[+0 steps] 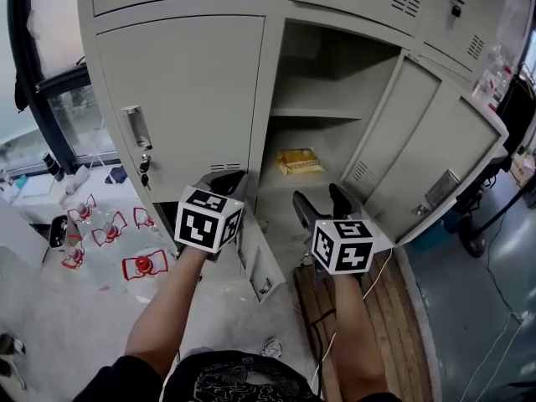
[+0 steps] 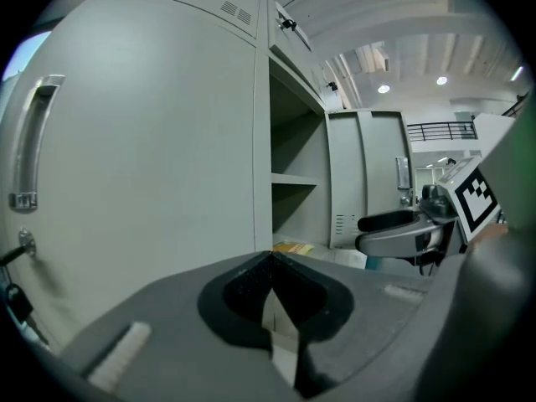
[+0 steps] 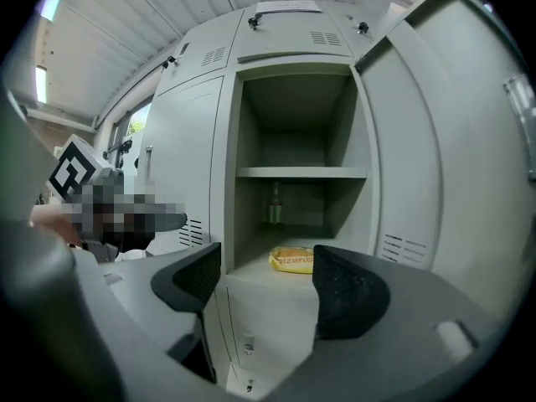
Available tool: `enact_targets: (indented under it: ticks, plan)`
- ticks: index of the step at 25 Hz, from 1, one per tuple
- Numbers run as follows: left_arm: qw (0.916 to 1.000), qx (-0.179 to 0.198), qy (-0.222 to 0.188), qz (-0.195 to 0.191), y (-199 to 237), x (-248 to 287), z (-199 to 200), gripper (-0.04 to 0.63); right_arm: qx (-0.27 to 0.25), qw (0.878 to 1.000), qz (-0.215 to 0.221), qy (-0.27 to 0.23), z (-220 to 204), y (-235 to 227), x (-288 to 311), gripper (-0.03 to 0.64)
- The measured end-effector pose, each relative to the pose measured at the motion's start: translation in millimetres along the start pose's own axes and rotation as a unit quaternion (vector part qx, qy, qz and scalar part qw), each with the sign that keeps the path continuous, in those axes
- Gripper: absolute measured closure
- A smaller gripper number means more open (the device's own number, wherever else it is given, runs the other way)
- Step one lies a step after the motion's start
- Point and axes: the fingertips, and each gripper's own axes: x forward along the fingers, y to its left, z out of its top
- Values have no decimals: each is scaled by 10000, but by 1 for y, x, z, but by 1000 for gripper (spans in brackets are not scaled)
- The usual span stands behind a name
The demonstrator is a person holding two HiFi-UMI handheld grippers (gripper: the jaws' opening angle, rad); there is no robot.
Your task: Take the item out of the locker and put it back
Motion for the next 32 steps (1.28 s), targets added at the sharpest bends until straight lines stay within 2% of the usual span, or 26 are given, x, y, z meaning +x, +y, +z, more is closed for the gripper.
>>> enact_targets:
  ticks: [9, 17, 32]
  plan:
    - [9975, -188, -25, 685, 16, 1, -3, 592, -329, 9971, 661, 192, -8, -1, 49, 281]
    - [9922, -350, 9, 1200, 29, -8, -10, 592, -560, 9928, 1002, 354, -15, -1, 90, 311]
    - [9810, -457, 58, 1882, 41, -37, -15, 592, -1100, 9839, 1159, 794, -39, -3, 141, 357]
